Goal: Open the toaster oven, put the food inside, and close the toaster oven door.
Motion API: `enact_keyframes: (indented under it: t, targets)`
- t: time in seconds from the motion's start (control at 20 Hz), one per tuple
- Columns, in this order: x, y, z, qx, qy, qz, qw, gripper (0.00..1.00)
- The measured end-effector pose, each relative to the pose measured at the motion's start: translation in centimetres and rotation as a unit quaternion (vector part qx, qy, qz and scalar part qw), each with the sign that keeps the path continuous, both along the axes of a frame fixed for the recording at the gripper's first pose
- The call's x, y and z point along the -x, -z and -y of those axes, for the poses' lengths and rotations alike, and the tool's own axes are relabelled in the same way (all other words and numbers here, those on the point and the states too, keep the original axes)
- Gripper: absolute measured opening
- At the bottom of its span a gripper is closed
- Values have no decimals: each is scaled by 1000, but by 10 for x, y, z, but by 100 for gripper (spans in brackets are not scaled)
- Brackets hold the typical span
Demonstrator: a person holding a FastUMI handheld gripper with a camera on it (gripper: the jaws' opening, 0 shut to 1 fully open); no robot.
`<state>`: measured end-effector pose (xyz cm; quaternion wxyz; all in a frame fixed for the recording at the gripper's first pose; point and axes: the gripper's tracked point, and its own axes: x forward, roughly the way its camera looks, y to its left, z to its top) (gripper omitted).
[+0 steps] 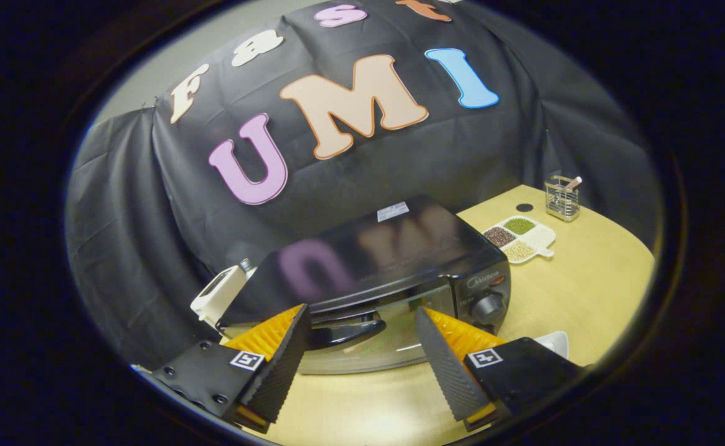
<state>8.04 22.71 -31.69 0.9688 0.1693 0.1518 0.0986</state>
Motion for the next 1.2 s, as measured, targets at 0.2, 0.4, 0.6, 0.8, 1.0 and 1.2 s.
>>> enact_keyframes:
  t: [0.2, 0.4, 0.6, 0.8, 1.0, 1.2]
  targets:
    - [-1, -2, 1, 6, 1, 3, 1000, 100]
    - [2, -14, 6, 33, -3, 1, 999, 100]
    - [10, -75, 20, 95, 9, 50, 994, 100]
    - [31, -153, 31, 128, 23, 107, 986, 100]
    - [57, -204, 47, 208, 49, 149, 966, 100]
    - [71, -220, 46, 247, 59, 160, 954, 100]
